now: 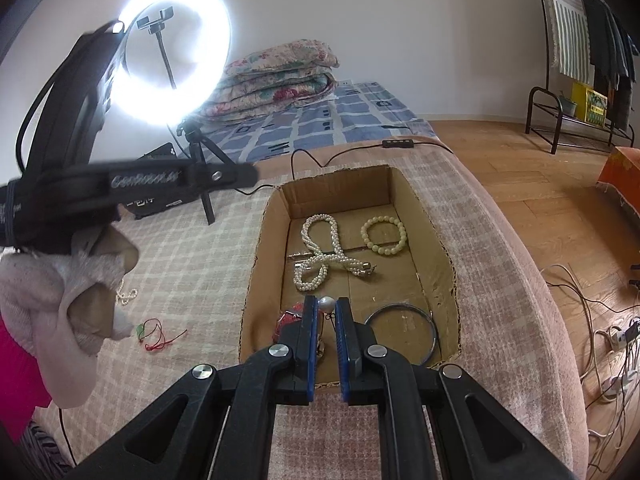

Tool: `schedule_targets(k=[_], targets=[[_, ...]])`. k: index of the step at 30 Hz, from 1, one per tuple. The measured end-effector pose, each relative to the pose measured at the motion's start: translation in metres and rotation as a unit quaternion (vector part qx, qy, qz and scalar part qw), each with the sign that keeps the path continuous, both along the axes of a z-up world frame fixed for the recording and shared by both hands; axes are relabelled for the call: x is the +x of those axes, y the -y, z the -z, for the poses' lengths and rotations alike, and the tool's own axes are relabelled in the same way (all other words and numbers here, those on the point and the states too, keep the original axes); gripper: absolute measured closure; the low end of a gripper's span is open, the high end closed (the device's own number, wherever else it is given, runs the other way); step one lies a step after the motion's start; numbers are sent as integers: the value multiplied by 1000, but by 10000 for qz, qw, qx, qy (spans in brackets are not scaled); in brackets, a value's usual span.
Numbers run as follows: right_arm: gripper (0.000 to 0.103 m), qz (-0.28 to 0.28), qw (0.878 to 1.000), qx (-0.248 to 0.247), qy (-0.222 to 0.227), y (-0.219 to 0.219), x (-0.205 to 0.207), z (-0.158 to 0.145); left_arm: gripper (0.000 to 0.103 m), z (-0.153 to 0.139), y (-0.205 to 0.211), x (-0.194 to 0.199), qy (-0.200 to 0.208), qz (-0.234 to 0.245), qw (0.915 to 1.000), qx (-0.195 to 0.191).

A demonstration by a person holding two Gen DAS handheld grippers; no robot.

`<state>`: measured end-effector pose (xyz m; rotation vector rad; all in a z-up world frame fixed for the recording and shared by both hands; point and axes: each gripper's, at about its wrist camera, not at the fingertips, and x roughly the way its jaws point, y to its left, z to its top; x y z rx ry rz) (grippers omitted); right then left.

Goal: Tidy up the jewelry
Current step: 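Open the right tool to drop its earring in the box while the left tool releases its earring, then withdraw both tools from the box toward the pearl strand and jade pendant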

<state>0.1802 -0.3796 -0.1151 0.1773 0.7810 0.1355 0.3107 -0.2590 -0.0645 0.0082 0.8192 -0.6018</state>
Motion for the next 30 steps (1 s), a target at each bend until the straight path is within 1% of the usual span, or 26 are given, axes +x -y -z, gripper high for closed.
schedule_targets(k=[6, 9, 12, 14, 15, 16, 17, 18, 19, 20, 22, 23, 24, 25, 27, 30], targets=[[97, 26, 10000, 2, -46, 1, 1, 3, 97, 2, 22, 5, -13, 91, 9999, 43], [96, 31, 10000, 4, -52, 1, 2, 3, 97, 2, 28, 6, -20, 124, 9999, 74], [94, 52, 10000, -3, -39, 1, 2, 3, 97, 2, 29, 7, -8, 94, 9999, 78], [84, 75, 10000, -8, -26, 0, 1, 2, 96, 2, 29, 9, 7, 61, 9999, 100], [72, 114, 9999, -33, 0, 0, 1, 2, 85, 1, 29, 10, -3, 60, 9999, 120], [64, 136, 9999, -56, 15, 0, 1, 1, 62, 1, 27, 11, 0, 50, 9999, 128], [58, 139, 9999, -76, 20, -1, 0, 0, 53, 0, 26, 11, 29, 34, 9999, 115], [43, 152, 9998, -104, 27, -2, 0, 0, 49, -2, 24, 10, 111, -1, 9999, 91], [29, 179, 9997, -150, 64, -3, -1, -1, 48, -3, 22, 9, 163, -28, 9998, 104], [25, 194, 9996, -189, 118, -4, -2, -2, 48, -4, 21, 8, 167, -43, 9998, 132], [14, 209, 9992, -301, 187, -7, -3, -5, 38, -5, 19, 9, 162, -75, 9997, 148], [10, 233, 9988, -376, 193, -9, -2, -6, 37, -7, 18, 8, 182, -89, 9997, 149], [3, 272, 9984, -455, 215, -11, -2, -7, 34, -8, 16, 8, 209, -108, 9996, 163], [0, 295, 9979, -504, 270, -12, -3, -8, 30, -9, 16, 7, 223, -122, 9995, 183], [0, 264, 9978, -521, 300, -15, -2, -10, 25, -11, 13, 5, 249, -151, 9994, 199], [0, 239, 9977, -584, 254, -21, 0, -12, 25, -16, 7, 2, 252, -216, 9993, 188]])
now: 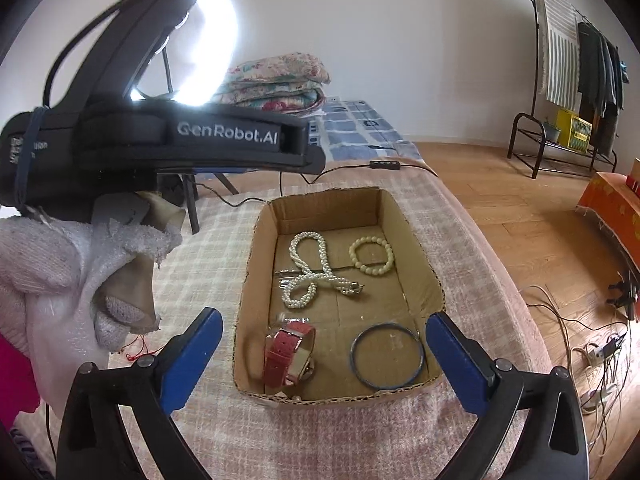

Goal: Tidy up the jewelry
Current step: 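Withdraw both tools from the box toward the pearl strand and jade pendant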

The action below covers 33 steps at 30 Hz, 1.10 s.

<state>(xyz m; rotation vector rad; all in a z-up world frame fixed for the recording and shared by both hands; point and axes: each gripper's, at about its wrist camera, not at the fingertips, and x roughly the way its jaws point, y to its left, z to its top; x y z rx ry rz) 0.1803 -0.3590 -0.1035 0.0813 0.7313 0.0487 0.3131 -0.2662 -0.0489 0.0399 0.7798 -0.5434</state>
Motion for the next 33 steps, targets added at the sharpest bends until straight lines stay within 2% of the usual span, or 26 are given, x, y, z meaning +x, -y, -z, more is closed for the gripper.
schedule_targets(k=[12, 26, 33], targets=[[0, -248, 9996, -122, 68, -22, -3, -9, 25, -23, -43, -15, 144, -340, 9993, 84], [0, -645, 9970, -70, 426, -52, -17, -30, 25, -59, -172, -47, 278, -1243, 9919, -9], [0, -1087, 9915, -104, 707, -83, -22, -36, 25, -56, -234, -67, 248, -1622, 9864, 104]])
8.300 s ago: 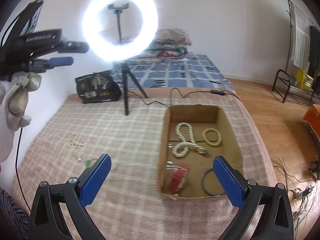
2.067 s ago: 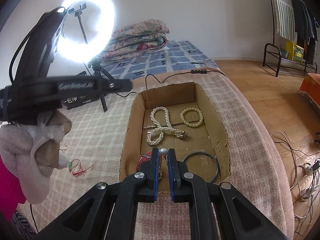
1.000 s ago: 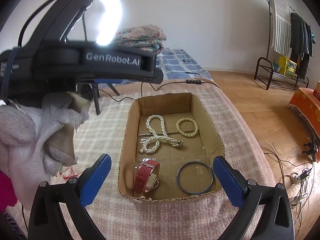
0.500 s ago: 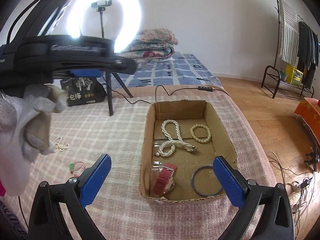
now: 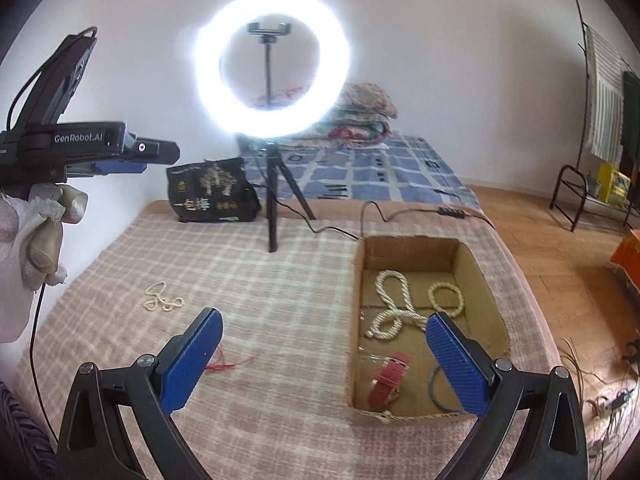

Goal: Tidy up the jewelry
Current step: 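Withdraw both tools from the box toward the pearl strand and jade pendant, then grasp the thin pearl strand with the left tool while the right tool grasps the jade pendant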

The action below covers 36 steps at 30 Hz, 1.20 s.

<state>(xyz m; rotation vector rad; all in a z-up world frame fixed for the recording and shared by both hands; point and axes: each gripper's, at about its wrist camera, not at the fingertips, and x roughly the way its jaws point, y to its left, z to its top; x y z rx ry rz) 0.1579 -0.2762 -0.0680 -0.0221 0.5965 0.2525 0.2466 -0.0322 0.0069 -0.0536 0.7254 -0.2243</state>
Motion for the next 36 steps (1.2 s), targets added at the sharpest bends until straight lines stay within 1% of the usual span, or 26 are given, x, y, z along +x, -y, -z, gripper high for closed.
schedule_targets(k=[3, 6, 11, 17, 21, 27, 33, 36], targets=[[0, -308, 9995, -41, 51, -17, -1, 1, 25, 8, -23, -5, -76, -141, 9999, 23], [0, -669, 9976, -148, 10, -38, 1, 6, 25, 17, -46, -8, -175, -284, 9994, 35], [0, -1101, 9934, -296, -82, -71, 2, 17, 25, 38, -82, -9, -432, -552, 9975, -68], [0, -1465, 9886, -311, -162, -100, 8, 33, 25, 69, -121, -5, -820, -900, 9922, -274], [0, -1614, 9859, -348, -266, -115, 15, 44, 25, 90, -142, 0, -1116, -1073, 9865, -533], [1, -1752, 9826, -370, -495, -130, 27, 61, 25, 121, -157, 8, -1531, -1221, 9785, -640], [6, -1885, 9781, -429, -774, -141, 38, 78, 25, 146, -154, 17, -1841, -1209, 9727, -733], [10, -1999, 9736, -488, -987, -148, 42, 88, 25, 161, -145, 22, -2038, -1183, 9699, -611]])
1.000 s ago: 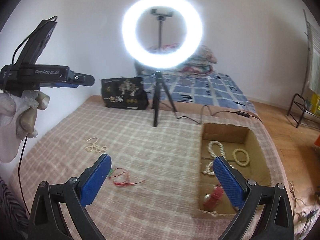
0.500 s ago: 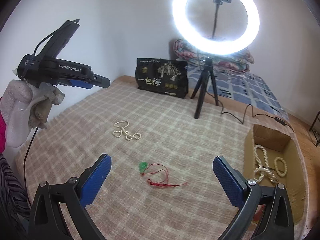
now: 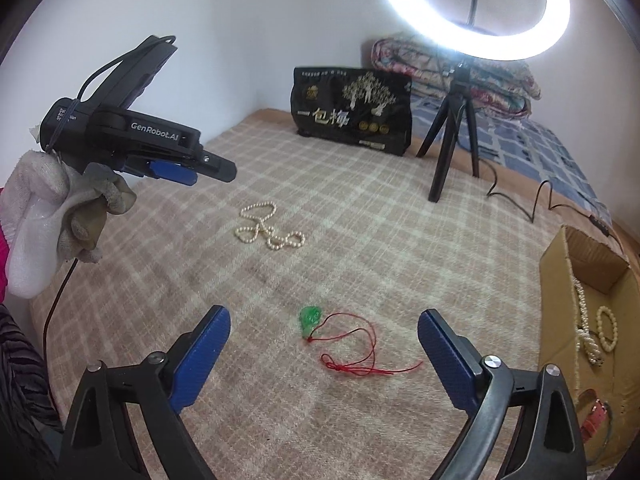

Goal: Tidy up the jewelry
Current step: 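Grasp the thin pearl strand with the left tool while the right tool grasps the jade pendant, then lift the pearl strand with the left tool toward the box while the right tool carries the pendant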

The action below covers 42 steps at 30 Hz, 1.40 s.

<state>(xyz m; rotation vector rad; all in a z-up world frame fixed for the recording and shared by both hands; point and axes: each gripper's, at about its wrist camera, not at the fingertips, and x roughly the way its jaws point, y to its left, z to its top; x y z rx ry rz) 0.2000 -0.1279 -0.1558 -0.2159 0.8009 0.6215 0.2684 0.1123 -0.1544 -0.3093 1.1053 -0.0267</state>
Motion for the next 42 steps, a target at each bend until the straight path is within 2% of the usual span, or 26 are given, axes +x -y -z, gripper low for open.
schedule_targets(k=[5, 7, 13, 20, 23, 26, 28, 29, 32, 34, 36, 37, 42], targets=[[21, -240, 9990, -232, -295, -17, 5, 17, 25, 15, 10, 6, -216, 40, 9998, -16], [27, -297, 9983, -277, -427, -23, 8, 23, 32, 19, 11, 9, -287, -3, 9995, -106], [42, -300, 9968, -294, -686, -30, 20, 39, 42, 31, 17, 16, -491, 23, 9987, -154], [51, -226, 9959, -317, -818, -33, 30, 46, 42, 41, 28, 24, -565, 49, 9984, -39], [53, -260, 9954, -420, -818, -38, 31, 50, 42, 52, 37, 30, -653, 107, 9977, 152], [56, -267, 9951, -538, -791, -40, 30, 53, 50, 58, 42, 34, -637, 111, 9972, 380], [58, -249, 9951, -544, -784, -40, 30, 54, 61, 59, 44, 36, -584, 94, 9968, 538], [59, -233, 9951, -557, -779, -40, 30, 55, 63, 60, 43, 37, -565, 84, 9966, 589], [65, -206, 9951, -609, -751, -41, 31, 57, 80, 61, 40, 38, -531, 18, 9967, 619], [74, -198, 9951, -660, -707, -41, 31, 56, 93, 60, 36, 38, -527, -12, 9969, 587], [80, -205, 9953, -657, -688, -42, 31, 55, 95, 60, 29, 39, -545, -31, 9971, 521], [87, -198, 9954, -651, -676, -41, 31, 55, 97, 60, 28, 39, -552, -41, 9973, 486], [88, -181, 9957, -527, -745, -39, 34, 54, 98, 55, 23, 38, -519, -47, 9978, 402]])
